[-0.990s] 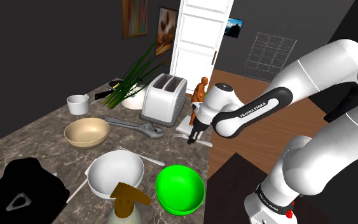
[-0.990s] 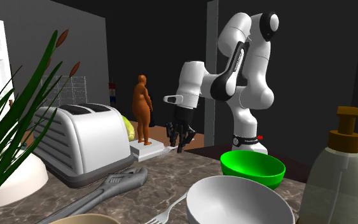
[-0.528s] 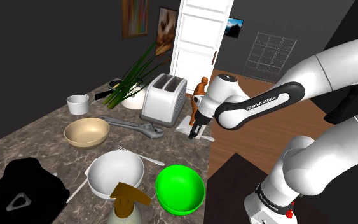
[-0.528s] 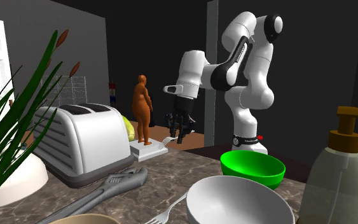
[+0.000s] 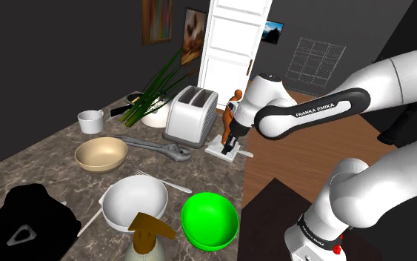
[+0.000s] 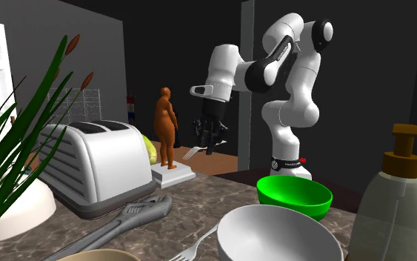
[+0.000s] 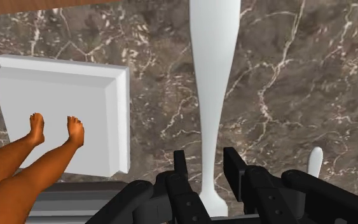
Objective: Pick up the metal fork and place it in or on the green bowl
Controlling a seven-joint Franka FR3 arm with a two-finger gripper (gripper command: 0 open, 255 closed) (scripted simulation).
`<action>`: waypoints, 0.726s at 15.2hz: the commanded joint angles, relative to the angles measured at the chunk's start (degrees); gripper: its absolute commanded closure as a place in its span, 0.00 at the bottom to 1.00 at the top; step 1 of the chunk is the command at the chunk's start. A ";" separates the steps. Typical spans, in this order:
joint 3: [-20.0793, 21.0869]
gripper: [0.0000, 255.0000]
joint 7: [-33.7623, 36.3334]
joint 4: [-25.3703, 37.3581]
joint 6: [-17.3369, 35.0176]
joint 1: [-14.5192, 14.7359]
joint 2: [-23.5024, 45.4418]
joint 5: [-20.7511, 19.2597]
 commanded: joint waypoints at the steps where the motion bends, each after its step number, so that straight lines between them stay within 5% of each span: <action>1: 0.07 1.00 0.03 0.94 -2.16 0.13 -1.20 0.14; 3: 0.04 1.00 -0.03 1.42 -3.18 0.17 -1.74 0.18; 11: 10.41 1.00 12.70 -2.97 -3.94 6.38 -6.47 4.07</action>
